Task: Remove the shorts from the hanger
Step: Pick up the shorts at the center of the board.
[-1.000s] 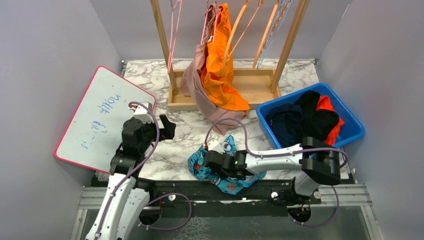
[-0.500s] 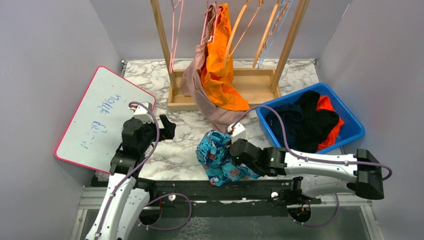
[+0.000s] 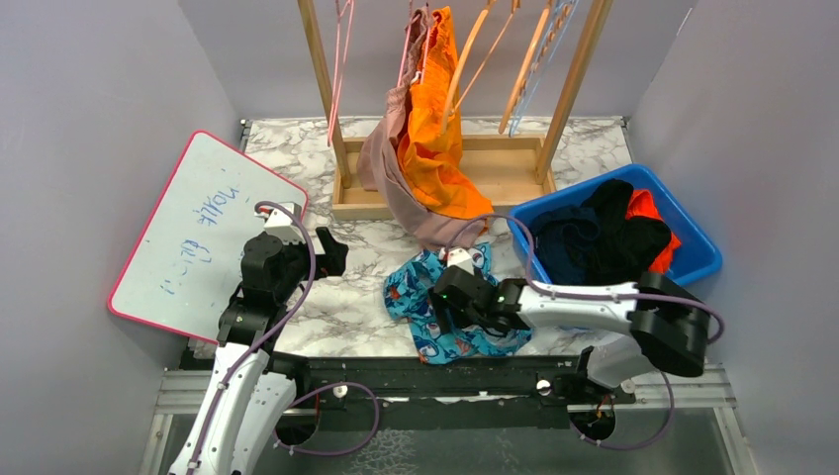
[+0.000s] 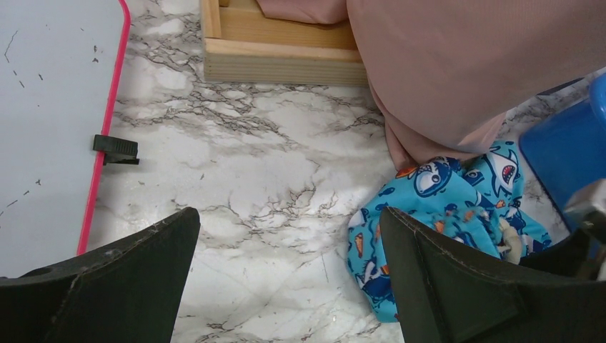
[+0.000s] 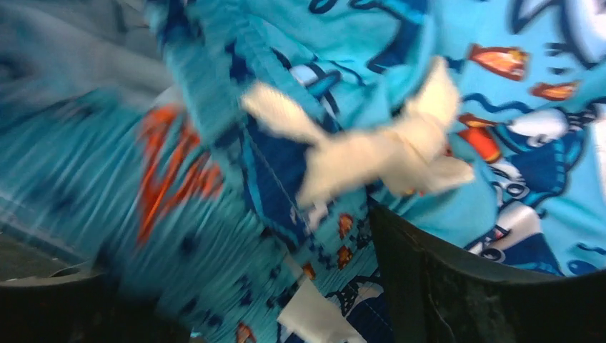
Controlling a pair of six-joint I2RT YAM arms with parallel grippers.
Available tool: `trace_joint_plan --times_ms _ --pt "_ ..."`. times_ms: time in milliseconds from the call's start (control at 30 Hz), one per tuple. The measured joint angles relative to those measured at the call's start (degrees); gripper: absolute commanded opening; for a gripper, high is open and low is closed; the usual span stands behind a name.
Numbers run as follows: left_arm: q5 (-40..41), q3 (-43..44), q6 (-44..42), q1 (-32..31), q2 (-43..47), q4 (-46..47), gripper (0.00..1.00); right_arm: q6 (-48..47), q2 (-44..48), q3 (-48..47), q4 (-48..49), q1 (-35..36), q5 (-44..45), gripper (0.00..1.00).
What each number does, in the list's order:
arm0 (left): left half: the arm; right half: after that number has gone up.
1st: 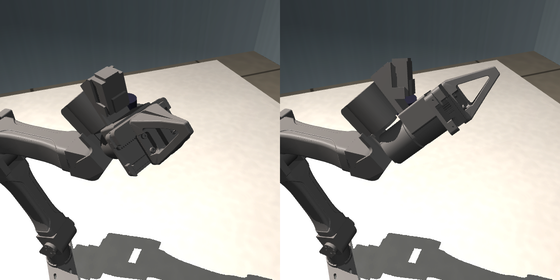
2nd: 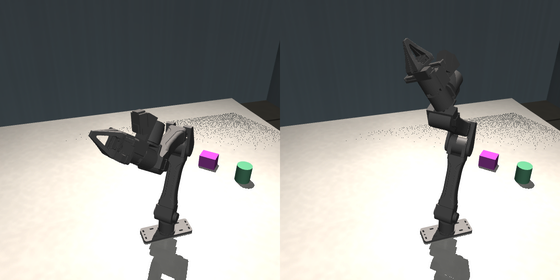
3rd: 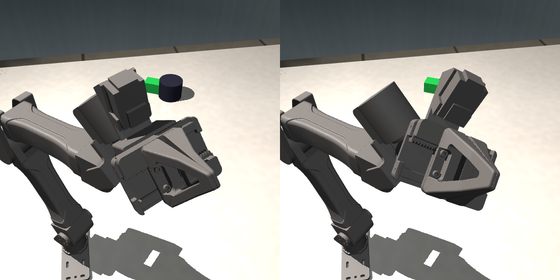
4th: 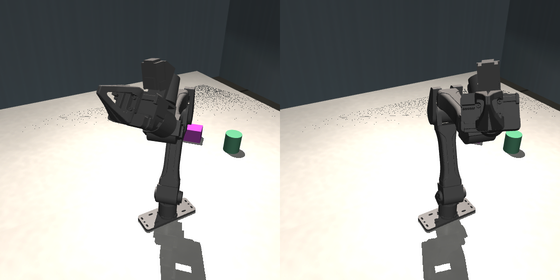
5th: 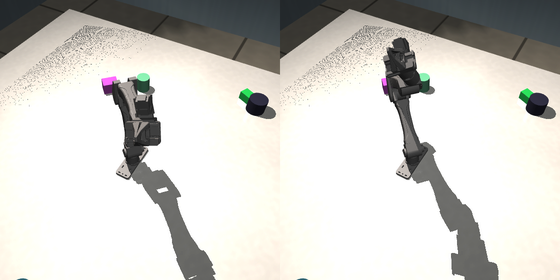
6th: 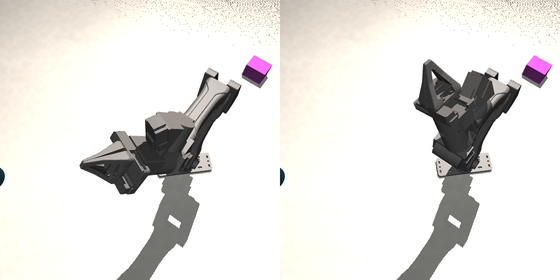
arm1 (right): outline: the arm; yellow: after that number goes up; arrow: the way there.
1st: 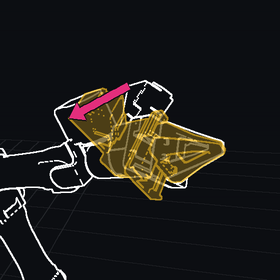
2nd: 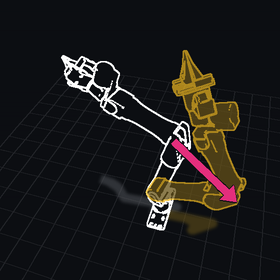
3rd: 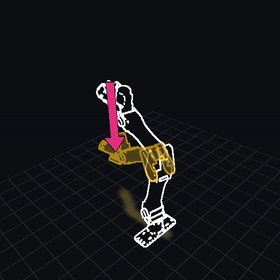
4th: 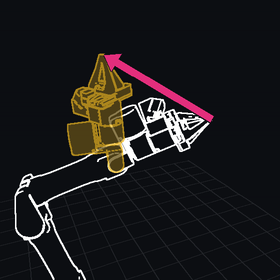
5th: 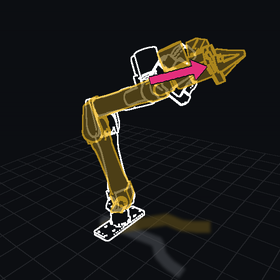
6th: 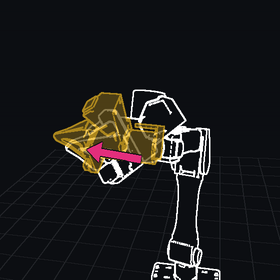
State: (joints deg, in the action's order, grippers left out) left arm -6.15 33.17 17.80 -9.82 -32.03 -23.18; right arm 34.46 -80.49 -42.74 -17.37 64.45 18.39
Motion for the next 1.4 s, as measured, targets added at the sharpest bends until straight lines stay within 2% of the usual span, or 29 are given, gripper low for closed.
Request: trace_joint_plan --times_ms 133,200,300,400,533,700,800,1033,1400 --pt "0.0 -0.1 0.0 0.0 0.0 0.0 0.98 0.9 -8.6 -3.8 -2.5 0.1 -0.7 0.87" --pt "0.0 -0.1 0.0 0.0 0.0 0.0 0.98 1.0 -10.8 -6.0 -3.7 0.2 -0.3 0.83" --pt "0.0 -0.1 0.0 0.0 0.0 0.0 0.98 0.6 -13.1 -8.2 -4.7 0.3 0.4 0.53" --pt "0.0 -0.1 0.0 0.0 0.0 0.0 0.98 0.8 -14.9 -9.2 -3.5 0.3 1.3 0.31" --pt "0.0 -0.1 0.0 0.0 0.0 0.0 0.98 1.9 -15.2 -9.3 -1.4 0.4 3.2 0.07" --pt "0.0 -0.1 0.0 0.0 0.0 0.0 0.98 2.4 -11.7 -6.5 -0.9 0.4 5.3 0.05" --pt "0.0 -0.1 0.0 0.0 0.0 0.0 0.98 2.1 -5.5 -4.0 -3.5 0.3 7.5 0.05" --pt "0.0 -0.1 0.0 0.0 0.0 0.0 0.98 0.7 15.7 -3.1 -5.5 0.3 15.7 0.02" --pt "0.0 -0.2 0.0 0.0 -0.2 0.1 0.98 1.1 31.3 -6.4 -16.9 0.3 30.8 0.01"
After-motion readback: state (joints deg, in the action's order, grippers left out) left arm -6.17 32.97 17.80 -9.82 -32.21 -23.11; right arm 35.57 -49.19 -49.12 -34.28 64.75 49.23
